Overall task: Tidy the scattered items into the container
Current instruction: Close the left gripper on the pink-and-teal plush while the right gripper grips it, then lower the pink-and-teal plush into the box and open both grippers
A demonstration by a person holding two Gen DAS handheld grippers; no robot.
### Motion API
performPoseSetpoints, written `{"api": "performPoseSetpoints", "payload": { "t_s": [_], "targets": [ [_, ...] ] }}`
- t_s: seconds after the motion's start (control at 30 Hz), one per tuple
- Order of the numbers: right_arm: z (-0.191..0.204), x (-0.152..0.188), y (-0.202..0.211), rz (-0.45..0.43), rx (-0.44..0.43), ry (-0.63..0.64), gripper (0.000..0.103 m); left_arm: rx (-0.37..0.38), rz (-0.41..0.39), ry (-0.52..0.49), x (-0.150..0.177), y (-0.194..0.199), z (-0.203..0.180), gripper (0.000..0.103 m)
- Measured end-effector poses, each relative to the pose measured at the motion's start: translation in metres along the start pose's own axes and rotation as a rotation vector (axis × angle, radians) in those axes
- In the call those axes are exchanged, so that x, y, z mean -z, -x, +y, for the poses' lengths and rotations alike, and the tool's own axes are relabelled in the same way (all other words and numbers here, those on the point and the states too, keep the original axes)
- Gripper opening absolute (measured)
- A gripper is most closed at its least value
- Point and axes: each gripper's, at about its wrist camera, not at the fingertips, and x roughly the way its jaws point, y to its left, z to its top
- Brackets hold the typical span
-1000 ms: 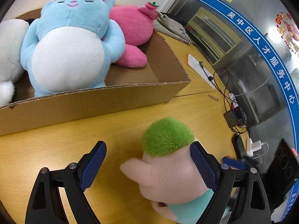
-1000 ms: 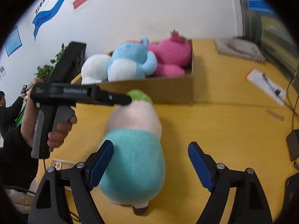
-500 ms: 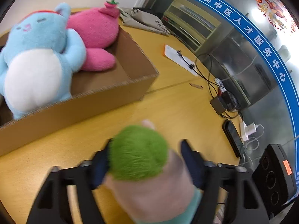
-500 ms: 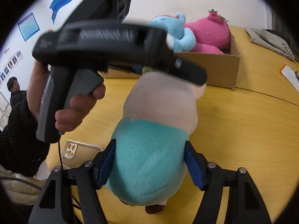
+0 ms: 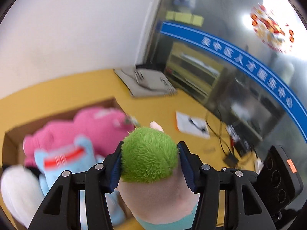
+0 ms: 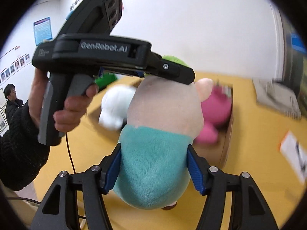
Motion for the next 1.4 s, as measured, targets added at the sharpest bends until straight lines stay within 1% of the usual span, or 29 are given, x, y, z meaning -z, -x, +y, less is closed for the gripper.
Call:
{"api": "performPoseSetpoints", "payload": {
  "t_s": [0.07, 0.1, 0.13, 0.2, 0.23, 0.27, 0.33, 0.4, 0.47, 0.5, 0.57, 0.67, 0.7, 0.77, 0.8, 0.87, 0.93, 0.97, 1.0, 1.03, 1.07, 1.1, 1.17, 1.27, 1.3, 1.37, 1.4],
  "targets": [
    [-0.015, -0.018, -0.011, -0.056, 0.014, 0.035, 0.062, -0.013, 0.006, 0.027, -0.02, -0.023, 0.018, 0.058],
    [-0.024, -0.023, -0.019, -0.08, 0.014, 0.048, 0.062, -0.016, 0.022, 0.036, -0.025, -0.035, 0.024, 0.058],
    [-0.033, -0.026, -0.029, -0.084, 0.01, 0.042, 0.062, -0.026, 0.049, 0.043, -0.027, -0.053, 0.031, 0.058],
    [-0.055, -0.02, -0.058, -0.035, 0.019, 0.014, 0.062, -0.041, 0.123, 0.049, -0.023, -0.084, 0.04, 0.057],
    [-0.06, -0.013, -0.066, -0.008, 0.026, 0.01, 0.061, -0.046, 0.167, 0.047, -0.017, -0.103, 0.044, 0.057],
    [-0.066, -0.003, -0.076, 0.028, 0.036, -0.002, 0.061, -0.041, 0.191, 0.046, -0.011, -0.114, 0.045, 0.057],
    [-0.068, 0.009, -0.085, 0.076, 0.059, -0.013, 0.059, -0.021, 0.218, 0.05, 0.002, -0.133, 0.047, 0.057],
    [-0.07, 0.017, -0.085, 0.094, 0.067, -0.028, 0.056, -0.022, 0.225, 0.065, 0.01, -0.145, 0.048, 0.057],
    [-0.071, 0.016, -0.075, 0.09, 0.046, -0.042, 0.045, -0.038, 0.237, 0.04, 0.015, -0.156, 0.043, 0.058],
    [-0.07, 0.014, -0.068, 0.085, 0.029, -0.041, 0.042, -0.039, 0.239, 0.04, 0.016, -0.159, 0.041, 0.058],
    [-0.067, 0.01, -0.059, 0.087, 0.021, -0.047, 0.042, -0.046, 0.248, 0.046, 0.016, -0.166, 0.037, 0.059],
    [-0.065, 0.009, -0.051, 0.076, 0.05, -0.062, 0.042, -0.049, 0.252, 0.064, 0.015, -0.172, 0.037, 0.059],
    [-0.065, 0.008, -0.054, 0.079, 0.05, -0.084, 0.042, -0.046, 0.254, 0.068, 0.015, -0.172, 0.037, 0.059],
    [-0.076, 0.004, -0.071, 0.083, 0.041, -0.141, 0.042, -0.051, 0.26, 0.072, 0.013, -0.17, 0.036, 0.06],
    [-0.079, 0.006, -0.083, 0.106, 0.046, -0.163, 0.041, -0.065, 0.264, 0.06, 0.012, -0.168, 0.033, 0.06],
    [-0.076, 0.011, -0.099, 0.133, 0.07, -0.149, 0.04, -0.096, 0.262, 0.023, 0.009, -0.158, 0.027, 0.06],
    [-0.073, 0.013, -0.101, 0.135, 0.072, -0.166, 0.041, -0.085, 0.222, 0.019, 0.005, -0.139, 0.027, 0.06],
    [-0.073, 0.014, -0.1, 0.138, 0.081, -0.171, 0.041, -0.089, 0.177, 0.022, 0.001, -0.126, 0.028, 0.06],
    [-0.074, 0.015, -0.1, 0.143, 0.09, -0.177, 0.041, -0.12, 0.116, 0.024, -0.004, -0.112, 0.028, 0.06],
    [-0.076, 0.017, -0.099, 0.146, 0.091, -0.188, 0.041, -0.149, 0.081, 0.027, -0.007, -0.104, 0.028, 0.06],
    [-0.077, 0.018, -0.098, 0.145, 0.089, -0.2, 0.041, -0.167, 0.065, 0.027, -0.008, -0.102, 0.028, 0.06],
    [-0.079, 0.019, -0.098, 0.142, 0.085, -0.213, 0.041, -0.179, 0.092, 0.017, -0.008, -0.109, 0.028, 0.06],
    [-0.08, 0.021, -0.097, 0.135, 0.092, -0.223, 0.041, -0.21, 0.185, -0.009, 0.001, -0.136, 0.033, 0.055],
    [-0.076, 0.021, -0.097, 0.139, 0.132, -0.218, 0.041, -0.207, 0.19, 0.01, 0.01, -0.155, 0.041, 0.058],
    [-0.078, 0.021, -0.095, 0.138, 0.145, -0.234, 0.042, -0.214, 0.186, 0.008, 0.012, -0.16, 0.042, 0.059],
    [-0.084, 0.021, -0.093, 0.139, 0.158, -0.28, 0.051, -0.28, 0.192, -0.058, 0.015, -0.17, 0.034, 0.059],
    [-0.087, 0.022, -0.092, 0.157, 0.162, -0.319, 0.071, -0.313, 0.192, -0.077, 0.015, -0.173, 0.028, 0.059]
  ]
}}
